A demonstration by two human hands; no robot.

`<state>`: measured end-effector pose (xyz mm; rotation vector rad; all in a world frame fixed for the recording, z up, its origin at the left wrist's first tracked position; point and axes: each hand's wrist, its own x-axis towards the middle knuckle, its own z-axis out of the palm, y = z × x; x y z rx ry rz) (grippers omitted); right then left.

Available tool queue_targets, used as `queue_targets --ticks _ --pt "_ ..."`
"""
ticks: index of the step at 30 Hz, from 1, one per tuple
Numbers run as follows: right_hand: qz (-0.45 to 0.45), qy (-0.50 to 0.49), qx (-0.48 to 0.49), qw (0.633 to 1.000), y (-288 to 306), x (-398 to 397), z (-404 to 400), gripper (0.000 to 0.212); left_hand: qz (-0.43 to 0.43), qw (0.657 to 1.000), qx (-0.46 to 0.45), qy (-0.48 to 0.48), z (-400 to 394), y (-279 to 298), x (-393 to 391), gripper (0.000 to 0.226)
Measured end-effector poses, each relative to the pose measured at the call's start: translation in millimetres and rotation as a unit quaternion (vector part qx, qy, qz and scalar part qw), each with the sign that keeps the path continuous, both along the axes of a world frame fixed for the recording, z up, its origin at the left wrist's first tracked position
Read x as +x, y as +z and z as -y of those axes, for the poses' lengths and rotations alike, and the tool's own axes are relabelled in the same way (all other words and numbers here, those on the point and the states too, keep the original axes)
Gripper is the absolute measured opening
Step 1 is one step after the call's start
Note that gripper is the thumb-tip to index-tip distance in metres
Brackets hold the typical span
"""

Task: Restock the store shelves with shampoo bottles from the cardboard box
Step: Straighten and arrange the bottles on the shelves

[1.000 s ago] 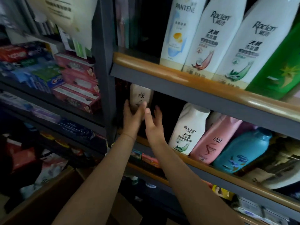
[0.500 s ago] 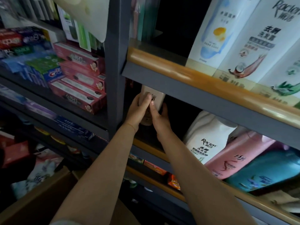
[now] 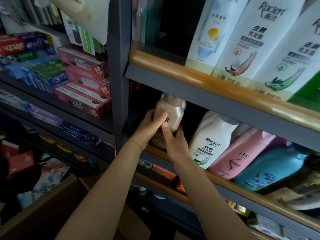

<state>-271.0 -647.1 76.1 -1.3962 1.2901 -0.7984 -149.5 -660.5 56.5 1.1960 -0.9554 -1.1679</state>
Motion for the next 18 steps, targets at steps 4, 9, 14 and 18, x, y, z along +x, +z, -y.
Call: queue_targets --ticks 4,9,14,18 --pt "-0.05 -0.009 -0.001 0.999 5.2 -9.8 -16.0 0.049 0.006 1.0 -0.015 -0.024 -7.3 -0.3 -8.6 0.077" --pt "-0.127 -0.024 -0.082 0.988 -5.4 -28.9 -40.5 0.016 0.017 0.999 -0.016 -0.042 -15.7 4.3 -26.5 0.084" --pt "-0.197 -0.051 -0.224 0.953 -11.6 -50.7 -59.8 0.025 0.038 0.997 0.003 -0.073 -15.8 7.8 -34.7 0.072" --pt "-0.221 -0.07 -0.233 0.945 -17.4 -67.2 -61.2 0.024 0.031 0.997 0.01 -0.069 -16.0 9.9 -45.1 0.058"
